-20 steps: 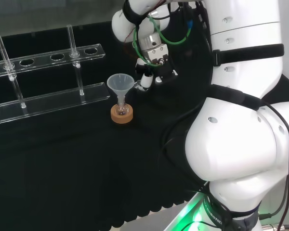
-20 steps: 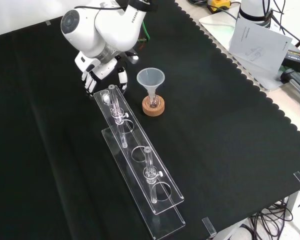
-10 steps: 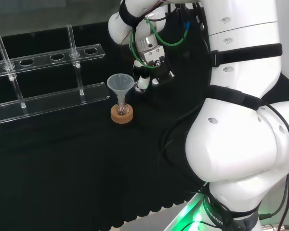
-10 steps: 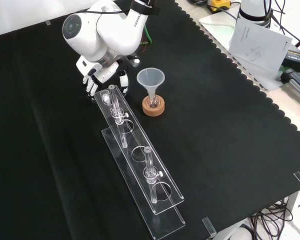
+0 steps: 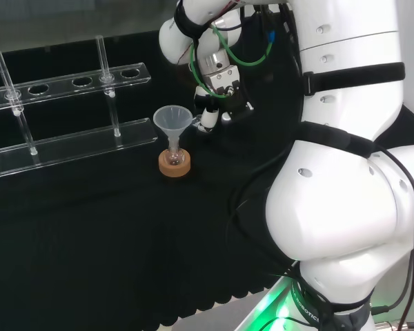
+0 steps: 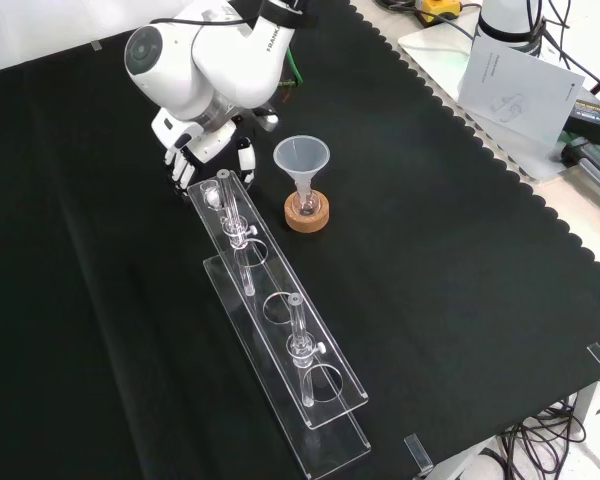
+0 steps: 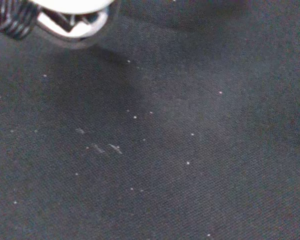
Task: Pick up the weighing funnel.
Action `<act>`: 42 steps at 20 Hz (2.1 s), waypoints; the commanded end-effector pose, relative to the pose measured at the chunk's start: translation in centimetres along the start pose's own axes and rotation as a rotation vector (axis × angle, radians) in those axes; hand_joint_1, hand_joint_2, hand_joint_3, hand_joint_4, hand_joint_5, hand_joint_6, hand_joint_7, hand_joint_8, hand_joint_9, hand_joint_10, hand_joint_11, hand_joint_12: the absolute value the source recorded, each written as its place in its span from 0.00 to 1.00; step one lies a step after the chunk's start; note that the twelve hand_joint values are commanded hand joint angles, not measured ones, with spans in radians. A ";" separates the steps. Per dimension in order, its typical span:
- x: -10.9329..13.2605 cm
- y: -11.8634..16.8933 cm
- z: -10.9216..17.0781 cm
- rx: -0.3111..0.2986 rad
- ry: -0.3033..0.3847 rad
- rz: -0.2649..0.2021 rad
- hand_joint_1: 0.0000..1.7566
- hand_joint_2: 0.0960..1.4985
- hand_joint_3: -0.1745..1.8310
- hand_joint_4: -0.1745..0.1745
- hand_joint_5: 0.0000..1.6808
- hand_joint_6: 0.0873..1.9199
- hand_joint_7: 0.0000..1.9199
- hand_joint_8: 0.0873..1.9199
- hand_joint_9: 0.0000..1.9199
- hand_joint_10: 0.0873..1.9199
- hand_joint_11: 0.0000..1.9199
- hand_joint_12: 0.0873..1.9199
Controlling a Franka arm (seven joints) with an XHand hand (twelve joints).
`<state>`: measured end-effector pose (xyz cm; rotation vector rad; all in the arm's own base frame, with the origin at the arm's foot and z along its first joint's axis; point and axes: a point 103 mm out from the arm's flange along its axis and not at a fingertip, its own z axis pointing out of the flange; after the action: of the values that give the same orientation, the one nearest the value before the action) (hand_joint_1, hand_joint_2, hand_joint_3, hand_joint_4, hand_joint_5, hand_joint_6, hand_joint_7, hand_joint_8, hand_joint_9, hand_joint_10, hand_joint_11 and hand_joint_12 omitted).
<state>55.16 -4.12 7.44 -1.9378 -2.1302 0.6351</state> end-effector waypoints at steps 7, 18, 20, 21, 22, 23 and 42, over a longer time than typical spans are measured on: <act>0.0 0.1 0.1 0.005 0.007 0.006 0.51 0.36 0.38 0.47 0.37 0.31 0.24 0.33 0.39 0.25 0.24 0.66; -0.9 -0.1 0.3 -0.004 0.010 0.004 0.51 0.37 0.38 0.47 0.37 0.31 0.24 0.33 0.41 0.25 0.25 0.66; -1.1 -0.1 0.2 -0.006 0.023 -0.003 0.51 0.37 0.38 0.47 0.38 0.32 0.24 0.33 0.41 0.25 0.25 0.66; -1.3 -0.1 0.3 -0.007 0.027 -0.004 0.51 0.37 0.38 0.47 0.38 0.32 0.24 0.33 0.41 0.25 0.25 0.66; -1.4 -0.1 0.3 -0.005 0.025 -0.006 0.51 0.37 0.38 0.48 0.39 0.32 0.24 0.33 0.41 0.24 0.25 0.66; -1.4 -0.1 0.3 -0.004 0.024 -0.008 0.51 0.37 0.38 0.48 0.39 0.32 0.24 0.33 0.41 0.24 0.25 0.66; -1.0 0.0 0.0 -0.007 0.006 -0.003 0.50 0.38 0.38 0.49 0.40 0.33 0.24 0.33 0.42 0.24 0.25 0.66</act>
<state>55.27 -5.42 7.60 -1.9339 -2.1354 0.6095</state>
